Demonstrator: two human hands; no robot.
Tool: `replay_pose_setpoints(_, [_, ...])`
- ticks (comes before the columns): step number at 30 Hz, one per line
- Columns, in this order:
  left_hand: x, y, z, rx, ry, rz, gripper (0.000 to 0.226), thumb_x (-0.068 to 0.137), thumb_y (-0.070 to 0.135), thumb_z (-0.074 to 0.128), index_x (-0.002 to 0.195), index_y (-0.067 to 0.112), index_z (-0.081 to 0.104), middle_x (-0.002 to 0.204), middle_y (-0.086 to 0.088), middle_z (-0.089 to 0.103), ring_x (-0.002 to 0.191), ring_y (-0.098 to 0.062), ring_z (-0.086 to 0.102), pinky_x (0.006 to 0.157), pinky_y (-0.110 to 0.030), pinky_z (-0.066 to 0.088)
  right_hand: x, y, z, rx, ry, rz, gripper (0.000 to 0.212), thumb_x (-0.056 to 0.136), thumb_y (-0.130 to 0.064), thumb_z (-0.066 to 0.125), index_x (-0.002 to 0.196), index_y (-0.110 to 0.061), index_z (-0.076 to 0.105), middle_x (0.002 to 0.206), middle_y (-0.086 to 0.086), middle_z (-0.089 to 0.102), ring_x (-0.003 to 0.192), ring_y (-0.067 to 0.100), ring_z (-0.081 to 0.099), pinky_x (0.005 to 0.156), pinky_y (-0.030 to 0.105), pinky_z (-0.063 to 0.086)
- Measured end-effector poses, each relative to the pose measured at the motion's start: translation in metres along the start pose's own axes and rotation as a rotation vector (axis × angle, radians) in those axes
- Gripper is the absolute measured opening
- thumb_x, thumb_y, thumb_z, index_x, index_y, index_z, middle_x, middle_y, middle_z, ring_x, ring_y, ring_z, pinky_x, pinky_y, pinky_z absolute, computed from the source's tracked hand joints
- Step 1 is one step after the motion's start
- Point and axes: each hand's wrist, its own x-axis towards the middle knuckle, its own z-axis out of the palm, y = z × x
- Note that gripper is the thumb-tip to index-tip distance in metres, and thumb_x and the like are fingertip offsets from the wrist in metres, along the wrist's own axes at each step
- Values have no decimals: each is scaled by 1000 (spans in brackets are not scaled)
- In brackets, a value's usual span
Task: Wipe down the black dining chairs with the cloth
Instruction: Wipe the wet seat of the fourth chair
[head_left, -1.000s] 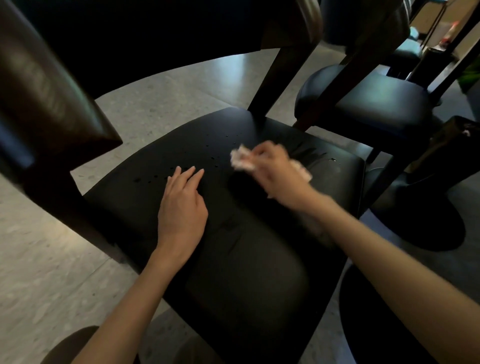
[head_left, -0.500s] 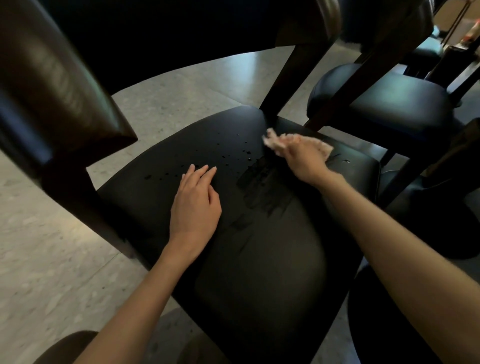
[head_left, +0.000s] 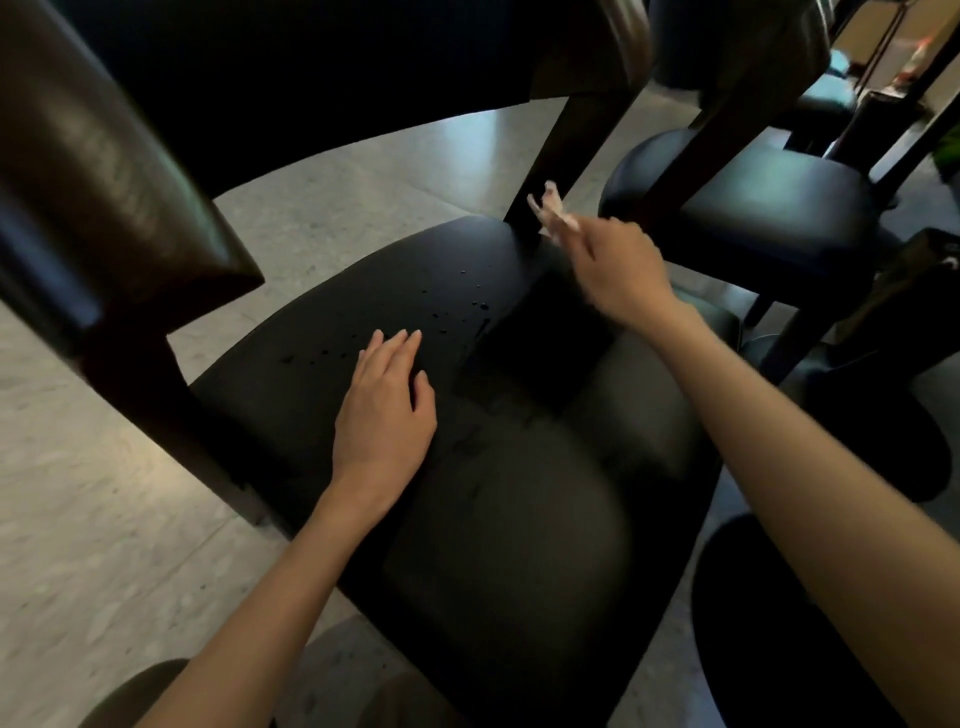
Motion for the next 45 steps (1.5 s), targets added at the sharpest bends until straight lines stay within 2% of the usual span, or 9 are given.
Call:
replay_pose_setpoints(3, [0,-1,0,13,-6,-4,47,102,22,41,148,19,35,154,3,33,146,-7,14,118,-25,12,23,35,45,-23,-277,-27,47,101,-50,33,130,-21,55,119,12,63,104,31,59,85,39,43])
replay_pose_setpoints(6, [1,-2,1,11,-10,-5,46,102,22,41,148,20,34,154,4,32,146,-6,13,117,-23,11,22,45,73,-142,-305,-74,53,103,-46,29,153,-28,24,151,10,39,137,33,34,113,45,22])
replay_pose_setpoints(11, [4,-2,1,-4,-3,-28,46,102,21,39,148,20,34,155,5,31,146,-6,13,117,-23,11,12,32,67,-61,-280,-65,47,105,-23,36,151,-22,30,142,16,46,132,32,38,111,38,21])
replay_pose_setpoints(17, [5,-1,0,-10,-1,-26,47,102,12,36,149,18,32,155,4,30,146,-8,13,116,-23,10,-87,-17,61,89,-434,-403,51,101,-48,15,150,-38,26,156,-2,32,147,18,22,121,40,14])
replay_pose_setpoints(21, [4,-2,-1,-4,-5,0,48,101,8,36,149,17,33,156,2,29,147,-10,12,118,-25,10,-126,-43,20,297,-509,-397,41,103,-28,38,144,-29,44,146,-17,37,135,-4,32,112,14,20])
replay_pose_setpoints(25, [3,4,-2,51,-28,101,47,102,15,38,149,19,30,158,2,23,147,-11,7,118,-24,1,-93,-18,-14,305,-65,-108,34,100,-25,43,121,-6,62,103,7,68,92,27,67,78,27,45])
replay_pose_setpoints(32, [15,22,17,56,-111,156,49,103,26,37,151,23,25,160,4,18,147,-9,2,115,-23,-2,-21,86,-2,-248,-120,30,48,102,-20,37,150,-21,33,150,12,42,135,40,36,116,52,17])
replay_pose_setpoints(38, [17,18,22,59,-134,145,48,103,29,36,150,24,26,159,5,18,147,-8,2,115,-26,3,-18,114,32,-114,-231,300,54,101,-55,27,148,-29,36,152,10,39,139,37,32,112,48,25])
replay_pose_setpoints(45, [16,19,22,13,-115,102,46,104,27,34,149,21,29,158,3,22,148,-10,6,119,-30,11,-92,42,23,208,-240,-73,42,102,-34,28,133,-29,57,149,-4,43,141,18,33,117,24,9])
